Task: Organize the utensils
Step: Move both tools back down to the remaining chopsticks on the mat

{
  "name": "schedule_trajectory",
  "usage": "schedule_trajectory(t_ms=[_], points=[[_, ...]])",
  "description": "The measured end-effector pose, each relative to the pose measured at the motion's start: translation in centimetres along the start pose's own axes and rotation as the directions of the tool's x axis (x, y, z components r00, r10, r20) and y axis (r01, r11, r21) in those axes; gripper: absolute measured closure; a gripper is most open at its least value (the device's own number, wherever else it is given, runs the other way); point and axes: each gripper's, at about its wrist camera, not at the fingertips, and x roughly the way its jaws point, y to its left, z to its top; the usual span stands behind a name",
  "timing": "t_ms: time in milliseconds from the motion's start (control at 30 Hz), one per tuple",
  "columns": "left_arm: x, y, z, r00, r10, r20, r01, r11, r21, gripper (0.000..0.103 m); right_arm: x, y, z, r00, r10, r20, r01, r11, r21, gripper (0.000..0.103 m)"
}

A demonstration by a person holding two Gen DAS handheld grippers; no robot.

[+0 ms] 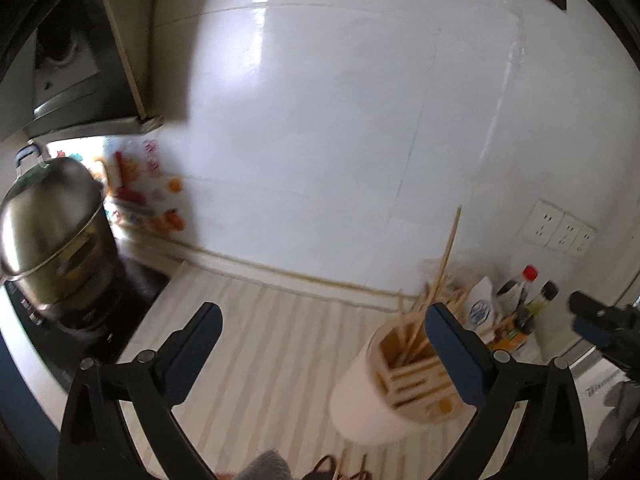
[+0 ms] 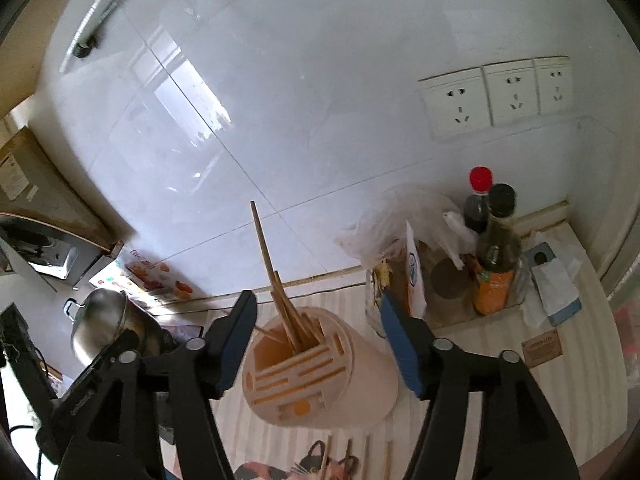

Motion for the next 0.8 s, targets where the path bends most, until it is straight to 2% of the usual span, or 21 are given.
schedule_trajectory(t_ms=[133, 233, 300, 400, 467, 500, 567, 600, 667, 700, 800], points=[[0.7, -0.1, -4.1, 0.994, 0.065, -0.084, -0.061, 0.997, 0.044, 0.0, -0.7, -1.0, -2.3, 0.999, -0.031, -0.013, 0.031, 0.999, -0.011, 0.023], [2.6, -0.3, -8.2, 0.974, 0.108, -0.201, -0.094, 0.993, 0.077, 0.0, 0.7, -2.3, -5.4, 0.994, -0.053, -0.099, 0.052, 0.998, -0.019, 0.023], [4.1, -0.3, -11.3, 0.95, 0.126, -0.286, -0.102, 0.99, 0.099, 0.0, 1.8, -3.4, -7.7, 0.984, -0.062, -0.166, 0.061, 0.998, -0.011, 0.023], [6.3, -0.4, -15.7, 0.91, 0.153, -0.386, -0.103, 0.984, 0.148, 0.0, 4.2, -5.2, -12.1, 0.951, -0.085, -0.297, 0.092, 0.996, 0.011, 0.026], [7.8, -0.5, -17.9, 0.883, 0.164, -0.44, -0.094, 0.98, 0.176, 0.002, 5.7, -6.1, -14.9, 0.924, -0.087, -0.371, 0.105, 0.994, 0.028, 0.047], [8.4, -0.5, -18.9, 0.869, 0.155, -0.471, -0.077, 0.98, 0.181, 0.005, 6.1, -6.5, -15.9, 0.913, -0.092, -0.398, 0.114, 0.993, 0.034, 0.051], [10.2, -0.7, -21.4, 0.819, 0.113, -0.562, -0.012, 0.983, 0.181, 0.022, 7.8, -7.3, -18.7, 0.879, -0.097, -0.467, 0.132, 0.99, 0.043, 0.065], [11.3, -1.0, -23.0, 0.781, 0.108, -0.615, 0.018, 0.981, 0.195, 0.036, 8.3, -7.6, -19.9, 0.867, -0.114, -0.485, 0.149, 0.988, 0.033, 0.067], [12.4, -1.5, -24.7, 0.741, 0.107, -0.663, 0.052, 0.975, 0.215, 0.044, 9.4, -8.0, -21.9, 0.839, -0.135, -0.526, 0.175, 0.984, 0.027, 0.07], [12.8, -1.9, -25.4, 0.728, 0.104, -0.678, 0.069, 0.972, 0.223, 0.05, 9.7, -8.1, -22.5, 0.832, -0.138, -0.538, 0.183, 0.983, 0.029, 0.071], [13.8, -3.0, -27.0, 0.709, 0.114, -0.696, 0.096, 0.962, 0.255, 0.054, 10.6, -8.6, -24.5, 0.807, -0.161, -0.568, 0.214, 0.976, 0.029, 0.072]])
